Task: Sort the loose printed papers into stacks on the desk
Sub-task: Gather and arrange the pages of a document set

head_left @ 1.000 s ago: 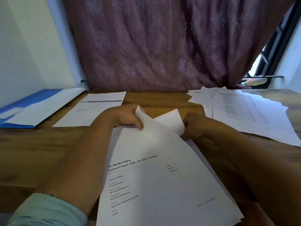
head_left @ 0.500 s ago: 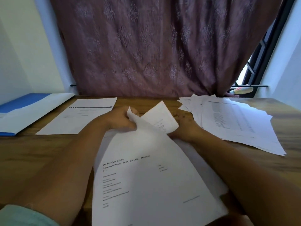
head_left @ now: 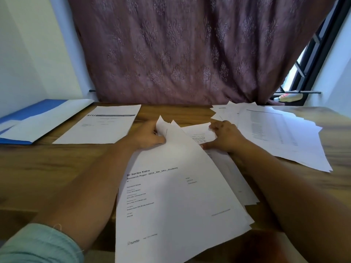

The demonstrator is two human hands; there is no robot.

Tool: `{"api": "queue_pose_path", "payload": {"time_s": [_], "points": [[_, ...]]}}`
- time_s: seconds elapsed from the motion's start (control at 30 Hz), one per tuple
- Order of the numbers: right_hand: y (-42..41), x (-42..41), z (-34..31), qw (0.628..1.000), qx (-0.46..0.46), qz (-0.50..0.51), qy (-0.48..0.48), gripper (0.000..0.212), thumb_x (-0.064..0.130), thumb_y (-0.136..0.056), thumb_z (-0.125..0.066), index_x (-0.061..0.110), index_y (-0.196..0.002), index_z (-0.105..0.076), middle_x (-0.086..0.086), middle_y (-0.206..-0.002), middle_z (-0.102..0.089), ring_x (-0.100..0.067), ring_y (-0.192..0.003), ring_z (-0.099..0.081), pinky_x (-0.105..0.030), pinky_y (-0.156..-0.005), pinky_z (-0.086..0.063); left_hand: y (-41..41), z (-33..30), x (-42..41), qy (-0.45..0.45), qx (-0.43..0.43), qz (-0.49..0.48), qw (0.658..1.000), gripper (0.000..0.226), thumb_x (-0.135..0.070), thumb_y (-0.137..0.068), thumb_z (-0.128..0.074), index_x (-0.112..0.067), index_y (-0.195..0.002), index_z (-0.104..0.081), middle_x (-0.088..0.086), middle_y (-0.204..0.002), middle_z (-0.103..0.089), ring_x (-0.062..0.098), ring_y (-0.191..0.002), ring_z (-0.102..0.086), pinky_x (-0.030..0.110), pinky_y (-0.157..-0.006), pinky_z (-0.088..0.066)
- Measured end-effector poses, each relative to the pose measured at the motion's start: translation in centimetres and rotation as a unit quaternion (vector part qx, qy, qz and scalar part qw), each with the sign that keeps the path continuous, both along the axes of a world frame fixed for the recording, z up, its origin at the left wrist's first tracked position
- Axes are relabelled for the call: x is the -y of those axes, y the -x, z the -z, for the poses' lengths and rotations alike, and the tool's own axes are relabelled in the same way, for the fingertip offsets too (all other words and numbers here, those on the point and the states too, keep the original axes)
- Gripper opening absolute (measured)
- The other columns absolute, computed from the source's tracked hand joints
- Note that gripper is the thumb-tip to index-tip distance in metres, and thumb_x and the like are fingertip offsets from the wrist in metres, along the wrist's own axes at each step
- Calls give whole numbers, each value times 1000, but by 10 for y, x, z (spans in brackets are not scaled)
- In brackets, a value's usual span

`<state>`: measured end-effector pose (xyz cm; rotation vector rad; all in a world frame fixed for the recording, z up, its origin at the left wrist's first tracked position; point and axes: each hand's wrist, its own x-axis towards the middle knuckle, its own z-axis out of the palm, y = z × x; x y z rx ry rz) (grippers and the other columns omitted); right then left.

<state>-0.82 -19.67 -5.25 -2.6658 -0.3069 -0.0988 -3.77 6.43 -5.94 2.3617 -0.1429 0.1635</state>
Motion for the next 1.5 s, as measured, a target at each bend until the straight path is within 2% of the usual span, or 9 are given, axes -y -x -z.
{"api": "queue_pose_path", "payload": {"time_s": [0.1,0.23,0.53,0.7,0.87,1.07,1.23,1.4,1.5], "points": [[6,1,1,994,-49,3,-102,85,40,-61,-89,16,-132,-49,-2,-130,-55,-19,-112,-52,-31,-92,-44,5,2,0,4,21,3,1000,30,-10,-78,-77,-17,-106,-68,-6,-93,-70,-8,-70,-59,5,-62,-42],[15,-1,-8,993,-56,-25,-97,60,32,-70,-86,27,-113,-45,8,-109,-51,-12,-98,-49,-26,-80,-39,7,-1,-1,34,13,22,999,34,-4,-79,-77,-18,-108,-64,-15,-90,-65,-7,-74,-60,4,-62,-44],[-4,-2,5,980,-45,66,-182,53,29,-77,-81,14,-121,-56,5,-121,-61,-21,-114,-58,-34,-94,-47,2,-8,-8,24,-11,37,999,32,-7,-78,-78,-25,-99,-62,-20,-87,-62,-2,-77,-59,3,-55,-44],[-4,1,6,959,-46,74,-270,17,20,-80,-79,12,-91,-68,5,-95,-72,-14,-84,-69,-23,-70,-51,1,-16,-4,-3,7,48,999,31,-10,-77,-78,-30,-96,-63,-24,-85,-60,-6,-76,-57,9,-60,-45],[-4,0,3,960,-37,80,-267,24,25,-78,-80,15,-91,-62,8,-96,-67,-15,-86,-67,-24,-76,-52,0,-13,-4,-13,13,58,998,34,-16,-79,-79,-33,-100,-57,-23,-88,-56,-9,-75,-51,10,-58,-38],[1,4,1,948,-54,45,-311,34,20,-78,-80,6,-101,-60,5,-96,-74,-14,-82,-72,-31,-82,-58,-2,-9,-3,21,24,44,999,43,-15,-75,-82,-31,-107,-59,-16,-105,-59,4,-91,-58,9,-64,-39],[0,5,-1,944,-68,30,-321,38,23,-74,-84,8,-100,-60,4,-93,-75,-15,-80,-73,-30,-80,-58,1,-9,-3,19,21,41,999,43,-15,-75,-82,-31,-109,-60,-26,-96,-56,-12,-81,-51,4,-60,-35],[-3,4,1,959,-41,12,-281,41,28,-71,-85,16,-100,-58,0,-93,-72,-19,-86,-70,-26,-79,-54,-3,-10,-4,3,21,45,999,45,-15,-71,-84,-27,-111,-65,-14,-114,-59,6,-98,-61,12,-71,-44],[-3,2,-1,981,9,4,-193,56,34,-73,-84,24,-117,-51,9,-101,-62,-14,-90,-61,-23,-82,-47,-7,-10,-4,7,22,41,999,48,-16,-68,-84,-26,-112,-67,-14,-112,-61,6,-98,-64,20,-77,-50]]}}
